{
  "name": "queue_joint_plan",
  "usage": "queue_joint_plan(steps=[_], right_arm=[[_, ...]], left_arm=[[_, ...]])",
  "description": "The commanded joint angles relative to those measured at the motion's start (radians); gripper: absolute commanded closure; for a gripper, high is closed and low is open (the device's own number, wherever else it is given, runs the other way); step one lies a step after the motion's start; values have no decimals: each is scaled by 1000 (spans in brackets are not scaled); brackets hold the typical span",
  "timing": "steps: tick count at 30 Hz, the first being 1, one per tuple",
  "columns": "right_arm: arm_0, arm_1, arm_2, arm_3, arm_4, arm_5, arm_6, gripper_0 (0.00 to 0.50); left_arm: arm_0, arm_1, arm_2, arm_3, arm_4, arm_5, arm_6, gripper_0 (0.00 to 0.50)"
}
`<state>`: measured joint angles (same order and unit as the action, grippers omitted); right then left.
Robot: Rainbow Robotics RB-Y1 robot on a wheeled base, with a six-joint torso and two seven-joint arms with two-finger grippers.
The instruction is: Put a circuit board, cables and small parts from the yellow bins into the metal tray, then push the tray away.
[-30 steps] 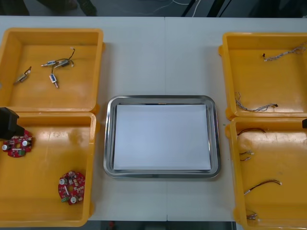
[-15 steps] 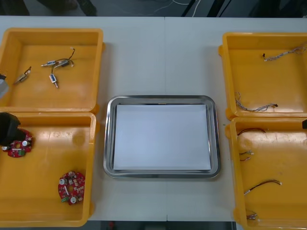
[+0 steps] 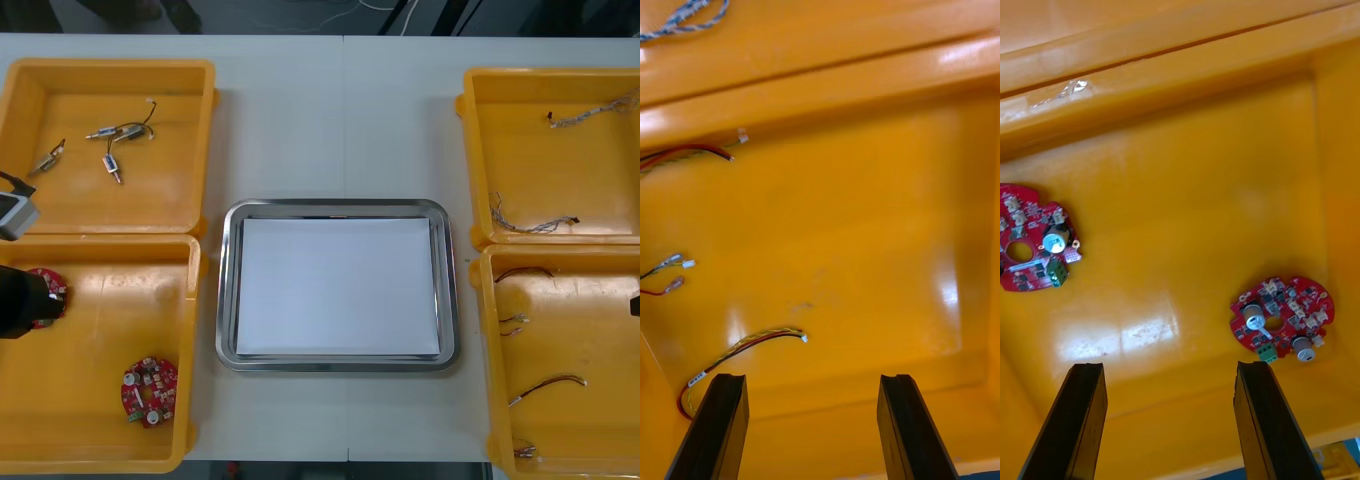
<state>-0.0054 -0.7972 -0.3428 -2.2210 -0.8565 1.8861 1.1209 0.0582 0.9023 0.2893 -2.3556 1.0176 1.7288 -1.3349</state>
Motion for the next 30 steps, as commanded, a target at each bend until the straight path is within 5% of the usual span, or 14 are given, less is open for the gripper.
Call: queue_joint_plan(steps=[1,11,30], right_arm=[[36,72,-45,-16,17,-8,-35,0],[110,177,-48,-16,77,-85,-76,0],[222,248,68,-16,203,-220,-299,0]], left_arm=[[104,49,28,-53,15,-103,-188,0],[209,113,-35,-60,32,-288,-270,0],[212,259,-299,-16,-16,-508,-265,0]])
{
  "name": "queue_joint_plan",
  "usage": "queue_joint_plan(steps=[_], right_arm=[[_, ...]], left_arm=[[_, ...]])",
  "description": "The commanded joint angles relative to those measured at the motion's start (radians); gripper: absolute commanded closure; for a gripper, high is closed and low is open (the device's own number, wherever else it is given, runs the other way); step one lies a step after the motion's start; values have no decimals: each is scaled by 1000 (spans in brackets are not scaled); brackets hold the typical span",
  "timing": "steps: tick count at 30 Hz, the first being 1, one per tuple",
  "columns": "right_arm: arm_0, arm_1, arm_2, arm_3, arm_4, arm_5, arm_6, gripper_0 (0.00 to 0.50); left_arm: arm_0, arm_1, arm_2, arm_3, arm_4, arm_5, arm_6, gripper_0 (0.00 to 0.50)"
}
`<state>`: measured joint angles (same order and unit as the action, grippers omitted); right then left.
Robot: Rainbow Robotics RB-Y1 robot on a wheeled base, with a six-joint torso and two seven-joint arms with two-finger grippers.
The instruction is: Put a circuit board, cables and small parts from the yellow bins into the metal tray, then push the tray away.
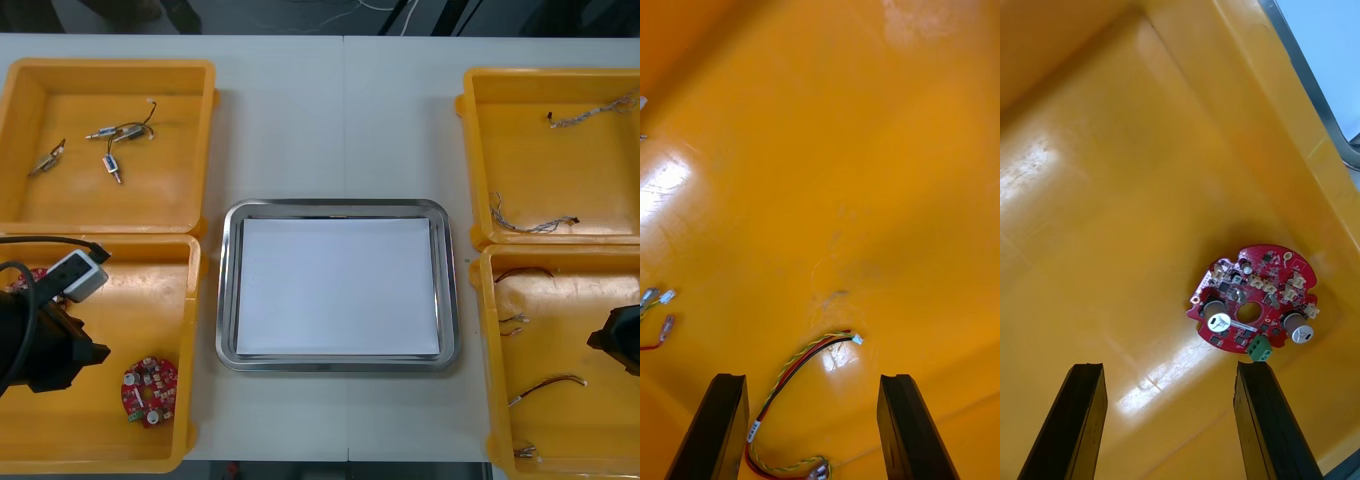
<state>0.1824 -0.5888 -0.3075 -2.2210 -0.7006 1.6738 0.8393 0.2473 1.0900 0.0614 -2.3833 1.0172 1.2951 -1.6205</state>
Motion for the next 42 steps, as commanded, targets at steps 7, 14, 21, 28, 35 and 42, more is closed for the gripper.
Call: queue_joint_plan(steps=[7,14,21,28,35,42], right_arm=[[52,75,102,-16,156,-12,-36,0],[60,115,117,12,194,-25,-40,0],[69,116,136,67,216,-95,-36,0],[75,116,146,109,225,-149,-36,0],[77,116,160,130,224,-163,-43,0],[80,116,174,132,219,-167,-55,0]], left_arm=[[15,114,-163,59,-49,-177,19,0],[0,120,-200,73,-71,-181,24,0],[-22,125,-233,96,-86,-197,34,0],[-69,123,-295,151,-101,-238,33,0],[-91,125,-325,177,-108,-255,31,0],[-114,128,-365,179,-106,-258,36,0]])
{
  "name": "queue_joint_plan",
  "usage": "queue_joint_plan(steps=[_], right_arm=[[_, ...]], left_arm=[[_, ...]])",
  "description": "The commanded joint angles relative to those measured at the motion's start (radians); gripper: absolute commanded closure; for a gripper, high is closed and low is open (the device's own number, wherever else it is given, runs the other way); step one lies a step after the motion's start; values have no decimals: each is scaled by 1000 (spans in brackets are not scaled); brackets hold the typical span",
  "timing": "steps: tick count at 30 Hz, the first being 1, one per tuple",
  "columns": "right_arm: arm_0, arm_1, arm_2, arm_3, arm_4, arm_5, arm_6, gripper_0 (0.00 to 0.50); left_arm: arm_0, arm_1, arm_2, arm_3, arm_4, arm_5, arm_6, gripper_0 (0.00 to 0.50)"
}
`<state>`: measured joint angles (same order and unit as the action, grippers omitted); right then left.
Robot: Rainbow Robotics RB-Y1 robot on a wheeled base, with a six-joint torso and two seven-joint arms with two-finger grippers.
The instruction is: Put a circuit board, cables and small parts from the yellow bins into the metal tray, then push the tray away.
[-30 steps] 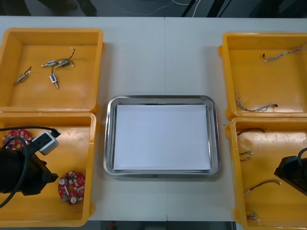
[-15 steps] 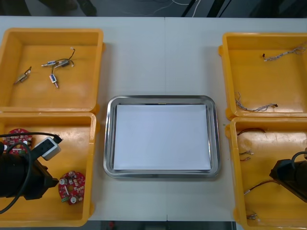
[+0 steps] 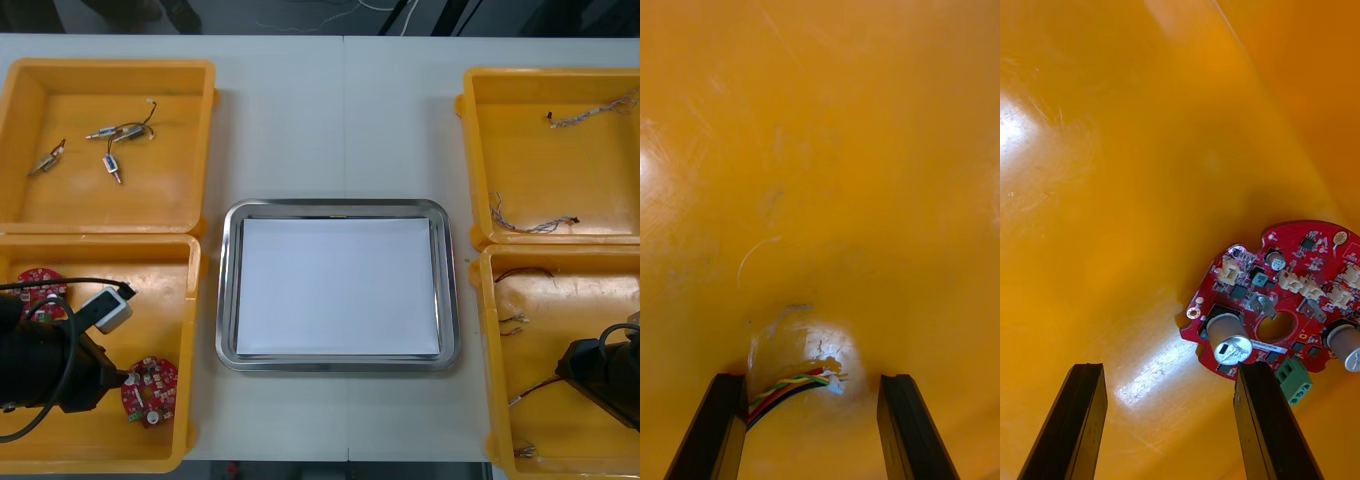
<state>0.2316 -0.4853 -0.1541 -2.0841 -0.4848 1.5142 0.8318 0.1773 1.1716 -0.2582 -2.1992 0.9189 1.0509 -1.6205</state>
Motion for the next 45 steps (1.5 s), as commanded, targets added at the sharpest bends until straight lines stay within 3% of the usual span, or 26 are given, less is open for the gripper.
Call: queue_joint_plan(steps=[1,18,19,20,22,26,40,45], right_arm=[[31,13,25,-5,3,-8,-51,0],[41,13,30,36,-1,-86,-59,0],[41,13,31,36,-1,-88,-59,37],[41,14,31,36,-3,-88,-59,197],[41,14,31,36,-3,-88,-57,378],[41,13,30,36,-5,-86,-56,500],[32,-12,-45,-22,-21,-72,-37,500],[9,-39,-119,-31,-124,-48,-31,500]], left_arm=[[-48,46,-52,-5,-6,-14,39,0],[-102,46,-142,7,-46,-17,63,0],[-107,46,-148,12,-48,-19,67,0],[-111,46,-154,16,-49,-25,67,0],[-119,46,-162,18,-52,-26,68,0],[-137,46,-182,21,-58,-26,74,0],[-147,46,-219,27,-80,-38,90,0],[-148,46,-219,30,-81,-38,93,0]])
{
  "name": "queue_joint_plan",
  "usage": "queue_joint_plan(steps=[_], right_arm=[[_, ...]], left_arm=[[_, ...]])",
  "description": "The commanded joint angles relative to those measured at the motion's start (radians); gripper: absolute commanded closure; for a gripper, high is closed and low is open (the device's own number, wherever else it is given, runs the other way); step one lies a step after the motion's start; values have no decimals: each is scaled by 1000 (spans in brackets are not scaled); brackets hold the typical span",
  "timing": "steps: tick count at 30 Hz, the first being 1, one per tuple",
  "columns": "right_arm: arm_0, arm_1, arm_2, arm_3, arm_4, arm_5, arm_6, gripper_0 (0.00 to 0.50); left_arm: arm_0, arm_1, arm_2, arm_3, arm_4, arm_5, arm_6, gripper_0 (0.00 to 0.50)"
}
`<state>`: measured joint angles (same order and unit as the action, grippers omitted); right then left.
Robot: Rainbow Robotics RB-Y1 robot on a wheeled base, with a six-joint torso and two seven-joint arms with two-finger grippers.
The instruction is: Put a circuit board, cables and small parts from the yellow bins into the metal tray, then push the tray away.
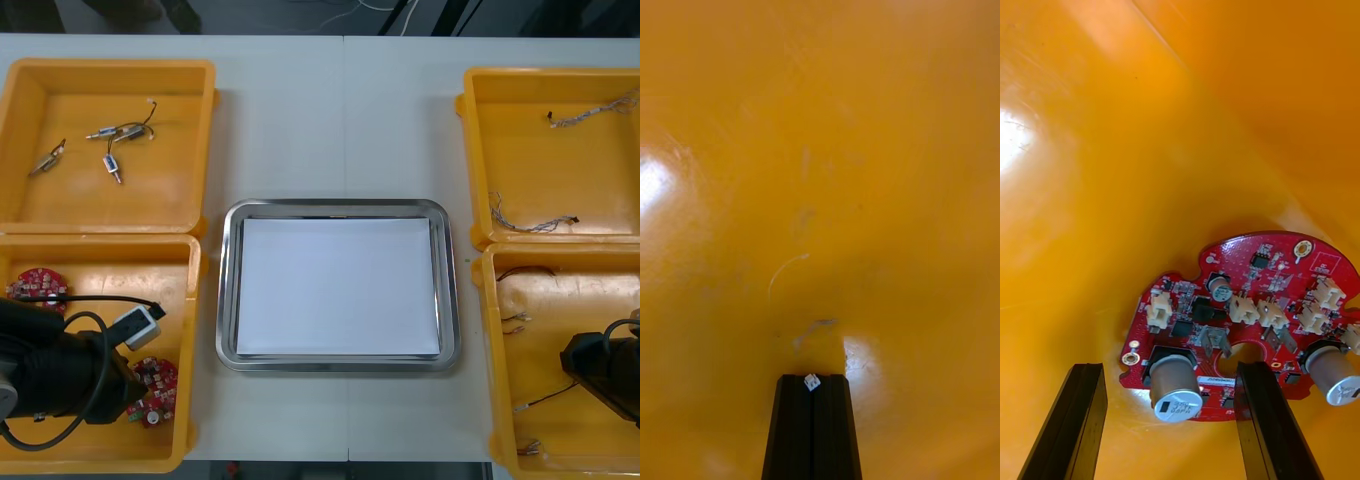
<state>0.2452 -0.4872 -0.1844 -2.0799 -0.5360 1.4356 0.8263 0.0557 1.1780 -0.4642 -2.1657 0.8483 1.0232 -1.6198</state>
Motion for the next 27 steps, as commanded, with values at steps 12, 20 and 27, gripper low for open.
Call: queue_joint_plan(steps=[12,20,27], right_arm=[[-96,-119,-170,-37,-120,141,-1,500],[-126,-171,-170,-35,-78,154,-1,500],[-150,-200,-168,-31,-38,172,-1,500]], left_arm=[[-27,40,-22,7,-21,-31,93,81],[-28,40,-22,7,-21,-31,93,500],[-36,48,-22,7,-20,-31,101,500]])
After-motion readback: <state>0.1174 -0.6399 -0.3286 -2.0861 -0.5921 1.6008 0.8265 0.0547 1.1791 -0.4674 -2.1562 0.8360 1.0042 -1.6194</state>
